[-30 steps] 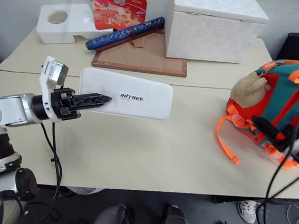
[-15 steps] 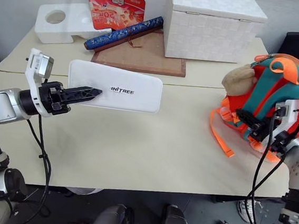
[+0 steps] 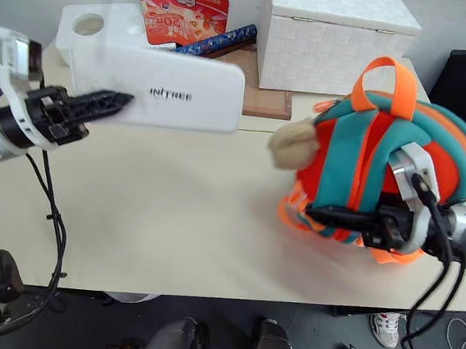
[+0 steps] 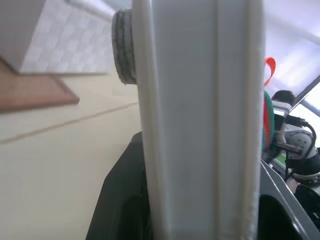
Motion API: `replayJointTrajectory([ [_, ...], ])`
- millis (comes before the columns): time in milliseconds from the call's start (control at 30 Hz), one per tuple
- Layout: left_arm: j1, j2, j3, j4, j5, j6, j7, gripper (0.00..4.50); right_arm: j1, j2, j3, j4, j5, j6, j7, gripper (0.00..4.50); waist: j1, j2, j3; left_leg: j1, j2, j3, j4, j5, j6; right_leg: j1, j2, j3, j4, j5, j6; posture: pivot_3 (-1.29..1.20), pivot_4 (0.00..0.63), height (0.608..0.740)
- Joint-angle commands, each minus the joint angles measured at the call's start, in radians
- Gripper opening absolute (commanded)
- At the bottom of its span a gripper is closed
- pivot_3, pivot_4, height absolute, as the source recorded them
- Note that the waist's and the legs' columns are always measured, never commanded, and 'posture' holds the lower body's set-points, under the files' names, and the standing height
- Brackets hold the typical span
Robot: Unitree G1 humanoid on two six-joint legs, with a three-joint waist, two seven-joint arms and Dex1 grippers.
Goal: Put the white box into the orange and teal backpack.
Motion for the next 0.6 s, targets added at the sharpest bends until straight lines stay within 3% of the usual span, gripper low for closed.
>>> replayJointTrajectory([
  [33,-0.019,0.023,-0.007,0.006,-0.006,-0.064,-0.068,1.41,-0.007,-0.062,-0.051,-0.058,0.123,0.038,0.057,0.0,-0.001,-0.001,0.0,0.0,0.0,0.0,0.0,0.0,0.0,0.0,0.0,0.0,0.0,0.0,0.0,0.0,0.15,0.74],
  [167,-0.012,0.024,-0.061,0.003,0.017,-0.117,-0.125,1.41,0.016,-0.111,-0.049,-0.069,0.126,0.025,0.102,0.0,0.002,-0.002,0.001,0.0,0.0,0.0,0.0,0.0,0.001,0.0,-0.002,0.0,0.0,0.0,0.0,0.0,0.15,0.74],
  [467,0.045,-0.007,-0.215,-0.156,0.059,-0.233,-0.246,1.41,0.132,-0.096,-0.034,-0.047,0.014,-0.071,0.096,0.0,0.008,-0.004,0.002,-0.001,-0.002,0.001,0.0,0.0,0.002,0.0,-0.005,-0.001,0.0,0.0,0.0,0.0,0.15,0.74],
  [600,0.091,0.033,-0.281,-0.19,0.16,-0.333,-0.296,1.41,0.155,-0.098,-0.034,-0.055,0.008,-0.09,0.105,0.0,0.015,-0.004,0.002,0.0,-0.002,0.001,0.001,0.0,0.002,0.0,-0.005,-0.001,0.0,0.0,0.0,0.0,0.15,0.74],
])
